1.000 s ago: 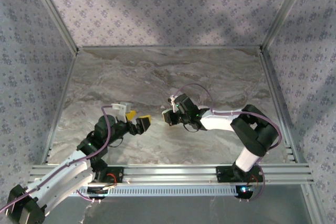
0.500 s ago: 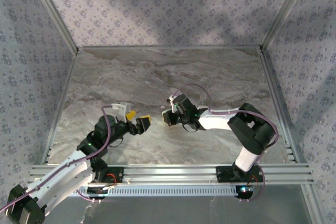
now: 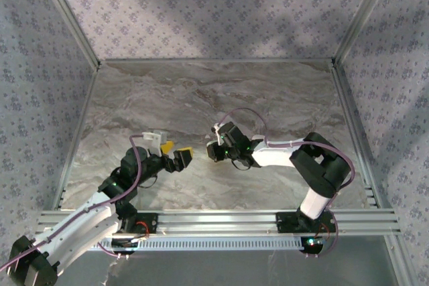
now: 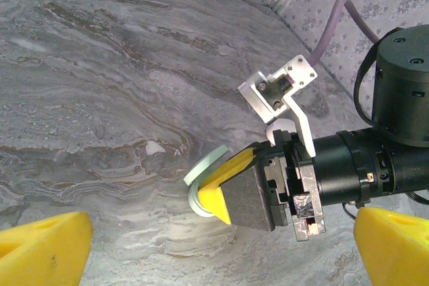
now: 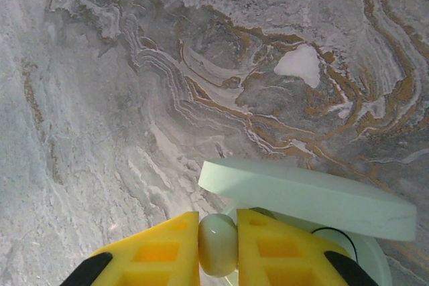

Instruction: Insert the wireless bluetooth earbuds into the charging case

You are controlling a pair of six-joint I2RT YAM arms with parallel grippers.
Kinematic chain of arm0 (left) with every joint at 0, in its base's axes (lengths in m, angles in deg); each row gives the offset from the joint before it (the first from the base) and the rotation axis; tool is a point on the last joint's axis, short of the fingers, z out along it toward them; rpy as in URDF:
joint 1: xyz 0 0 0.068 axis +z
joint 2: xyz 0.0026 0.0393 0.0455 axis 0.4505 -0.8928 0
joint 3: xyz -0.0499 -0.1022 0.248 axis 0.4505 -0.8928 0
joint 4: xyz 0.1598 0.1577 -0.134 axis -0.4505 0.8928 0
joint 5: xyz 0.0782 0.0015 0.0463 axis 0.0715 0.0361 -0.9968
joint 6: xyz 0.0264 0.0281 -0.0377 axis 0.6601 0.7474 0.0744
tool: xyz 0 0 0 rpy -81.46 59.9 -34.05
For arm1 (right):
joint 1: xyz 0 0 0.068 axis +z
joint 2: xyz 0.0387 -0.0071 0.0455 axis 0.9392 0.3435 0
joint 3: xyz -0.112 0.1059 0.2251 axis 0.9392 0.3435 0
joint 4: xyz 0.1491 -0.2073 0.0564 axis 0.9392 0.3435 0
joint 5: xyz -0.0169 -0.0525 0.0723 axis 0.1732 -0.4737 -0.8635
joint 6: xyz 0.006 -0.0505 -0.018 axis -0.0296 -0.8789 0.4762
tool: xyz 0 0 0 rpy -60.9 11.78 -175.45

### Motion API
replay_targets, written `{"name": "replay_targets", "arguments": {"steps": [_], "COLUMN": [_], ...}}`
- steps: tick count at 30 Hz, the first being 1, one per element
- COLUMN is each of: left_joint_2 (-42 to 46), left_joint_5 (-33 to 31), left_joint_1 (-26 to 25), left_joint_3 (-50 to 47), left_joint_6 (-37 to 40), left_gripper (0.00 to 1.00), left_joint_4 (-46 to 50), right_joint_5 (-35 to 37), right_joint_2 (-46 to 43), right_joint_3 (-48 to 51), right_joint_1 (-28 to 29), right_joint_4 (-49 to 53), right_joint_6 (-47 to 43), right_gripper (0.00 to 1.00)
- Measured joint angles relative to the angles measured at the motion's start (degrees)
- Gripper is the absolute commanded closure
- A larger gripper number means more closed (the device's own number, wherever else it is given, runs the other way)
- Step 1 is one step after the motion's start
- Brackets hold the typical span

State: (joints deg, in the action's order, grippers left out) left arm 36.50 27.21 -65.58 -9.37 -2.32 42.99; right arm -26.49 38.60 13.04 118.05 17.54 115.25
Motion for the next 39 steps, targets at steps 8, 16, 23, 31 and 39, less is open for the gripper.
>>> {"name": "replay_targets", "arguments": {"steps": [8, 16, 23, 31, 39], "left_joint_2": [0.0, 0.0, 0.0, 0.0, 0.0], "left_joint_5": [0.0, 0.0, 0.0, 0.0, 0.0], "left_joint_1": [0.0, 0.0, 0.0, 0.0, 0.0], "left_joint_3": [0.0, 0.0, 0.0, 0.0, 0.0], "left_joint_6": [0.0, 0.0, 0.0, 0.0, 0.0], "left_gripper": [0.0, 0.0, 0.0, 0.0, 0.0], "left_joint_4": [0.0, 0.0, 0.0, 0.0, 0.0], "right_joint_5": [1.53, 2.19, 2.6, 3.04, 3.65], "right_joint_2": [-0.04, -0.61, -2.25, -3.37, -6.84], "right_joint_3": [-0.15, -0.22, -0.22, -0.22, -0.2], "right_joint_1": [0.39, 0.66, 0.76, 0.94, 1.03], "right_joint_4": [0.68, 1.88, 2.25, 2.75, 4.33], "right_joint_6": [-0.15, -0.15, -0.15, -0.15, -0.15], "right_gripper": [0.78, 0.77, 0.74, 0.75, 0.68]}}
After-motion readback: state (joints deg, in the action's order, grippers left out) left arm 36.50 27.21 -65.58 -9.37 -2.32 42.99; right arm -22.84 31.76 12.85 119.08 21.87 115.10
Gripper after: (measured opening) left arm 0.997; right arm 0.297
